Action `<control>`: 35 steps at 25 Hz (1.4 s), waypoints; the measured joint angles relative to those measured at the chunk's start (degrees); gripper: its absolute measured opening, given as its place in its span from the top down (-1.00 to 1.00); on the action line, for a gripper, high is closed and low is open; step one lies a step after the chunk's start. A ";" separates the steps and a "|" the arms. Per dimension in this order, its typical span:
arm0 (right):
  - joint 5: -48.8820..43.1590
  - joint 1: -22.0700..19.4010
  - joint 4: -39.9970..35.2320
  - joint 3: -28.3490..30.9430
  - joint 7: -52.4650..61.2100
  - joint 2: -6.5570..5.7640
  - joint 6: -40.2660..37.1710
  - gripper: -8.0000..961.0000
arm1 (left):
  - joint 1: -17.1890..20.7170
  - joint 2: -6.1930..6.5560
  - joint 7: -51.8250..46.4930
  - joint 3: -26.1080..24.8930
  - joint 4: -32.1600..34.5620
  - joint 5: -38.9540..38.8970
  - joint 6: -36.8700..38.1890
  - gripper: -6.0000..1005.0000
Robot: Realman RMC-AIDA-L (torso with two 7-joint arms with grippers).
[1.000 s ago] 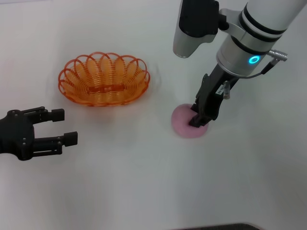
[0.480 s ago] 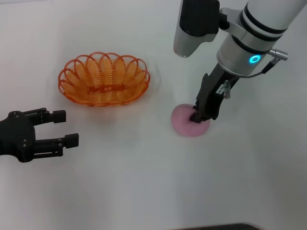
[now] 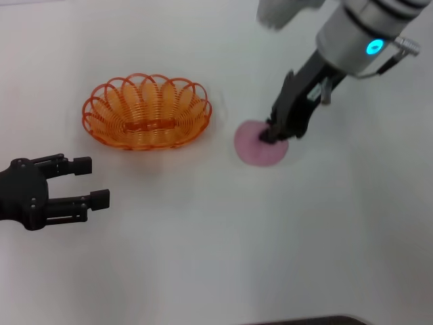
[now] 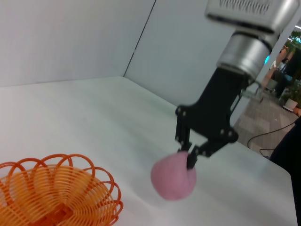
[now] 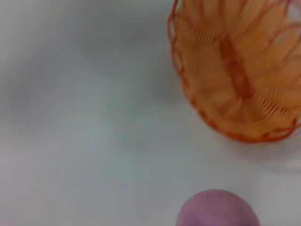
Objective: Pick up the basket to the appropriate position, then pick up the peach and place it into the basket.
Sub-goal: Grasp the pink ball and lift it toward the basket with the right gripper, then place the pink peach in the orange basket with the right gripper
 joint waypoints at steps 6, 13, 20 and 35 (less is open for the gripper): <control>0.30 0.62 -8.45 5.69 -0.14 0.00 -3.86 0.72 | 0.00 0.09 -0.32 0.00 0.00 0.12 0.34 -0.65; 1.57 3.67 -9.82 6.86 0.18 0.74 -2.59 0.72 | -0.30 0.19 -1.04 0.00 0.28 0.66 0.93 -0.65; 4.69 4.25 -7.38 0.89 3.18 1.01 6.39 0.72 | -0.75 0.28 -1.14 -0.16 0.40 0.71 1.25 -0.65; 11.66 5.64 6.85 -9.49 1.54 0.92 23.08 0.71 | -1.30 0.28 -1.75 0.00 0.11 0.80 1.46 -0.65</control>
